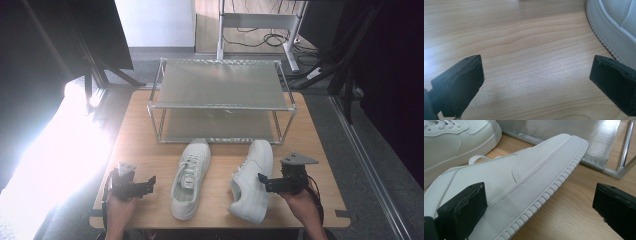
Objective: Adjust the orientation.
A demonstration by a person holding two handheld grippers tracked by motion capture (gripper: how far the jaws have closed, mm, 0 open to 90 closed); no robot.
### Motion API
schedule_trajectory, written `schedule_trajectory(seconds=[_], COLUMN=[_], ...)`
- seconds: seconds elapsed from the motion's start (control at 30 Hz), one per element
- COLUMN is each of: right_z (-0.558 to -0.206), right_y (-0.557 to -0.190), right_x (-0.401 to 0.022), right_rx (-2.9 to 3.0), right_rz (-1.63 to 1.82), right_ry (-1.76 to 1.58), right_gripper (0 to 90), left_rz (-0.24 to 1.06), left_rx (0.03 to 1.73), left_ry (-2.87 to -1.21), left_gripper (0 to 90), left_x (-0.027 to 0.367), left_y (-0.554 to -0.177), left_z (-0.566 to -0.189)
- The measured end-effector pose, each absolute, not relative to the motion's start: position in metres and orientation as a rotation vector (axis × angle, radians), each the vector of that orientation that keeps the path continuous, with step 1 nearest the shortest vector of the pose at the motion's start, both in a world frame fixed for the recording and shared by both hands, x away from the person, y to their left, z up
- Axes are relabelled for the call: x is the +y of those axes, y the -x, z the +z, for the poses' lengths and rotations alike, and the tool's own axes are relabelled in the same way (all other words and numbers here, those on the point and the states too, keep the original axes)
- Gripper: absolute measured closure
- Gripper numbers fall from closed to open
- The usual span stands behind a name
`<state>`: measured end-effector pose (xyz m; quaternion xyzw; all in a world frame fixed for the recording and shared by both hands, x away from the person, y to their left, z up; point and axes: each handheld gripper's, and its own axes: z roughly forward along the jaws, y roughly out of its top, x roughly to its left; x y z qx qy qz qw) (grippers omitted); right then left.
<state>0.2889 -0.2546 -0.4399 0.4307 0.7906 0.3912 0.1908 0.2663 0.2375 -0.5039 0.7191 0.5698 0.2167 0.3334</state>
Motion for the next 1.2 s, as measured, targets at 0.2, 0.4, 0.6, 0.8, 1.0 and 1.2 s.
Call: schedule_trajectory(seconds=[0.2, 0.4, 0.6, 0.8, 1.0, 1.2], right_z=[-0.438, -0.438, -0.439, -0.44, -0.443, -0.452], right_y=[-0.287, -0.286, -0.285, -0.284, -0.281, -0.277], right_x=[-0.262, -0.27, -0.281, -0.286, -0.299, -0.315], right_rx=[2.217, 2.218, 2.221, 2.218, 2.21, 2.198], right_rz=[1.083, 1.067, 1.068, 1.063, 1.033, 1.03], right_ry=[-1.233, -1.257, -1.291, -1.308, -1.339, -1.391], right_gripper=[0.0, 0.0, 0.0, 0.0, 0.0, 0.0], left_rz=[0.566, 0.568, 0.568, 0.569, 0.567, 0.565], left_rx=[1.491, 1.494, 1.497, 1.496, 1.496, 1.49], left_ry=[-1.873, -1.871, -1.88, -1.879, -1.879, -1.89], left_gripper=[0.0, 0.0, 0.0, 0.0, 0.0, 0.0], left_x=[0.239, 0.24, 0.239, 0.239, 0.238, 0.236], left_y=[-0.266, -0.266, -0.266, -0.266, -0.267, -0.267], left_z=[-0.503, -0.503, -0.504, -0.504, -0.504, -0.505])
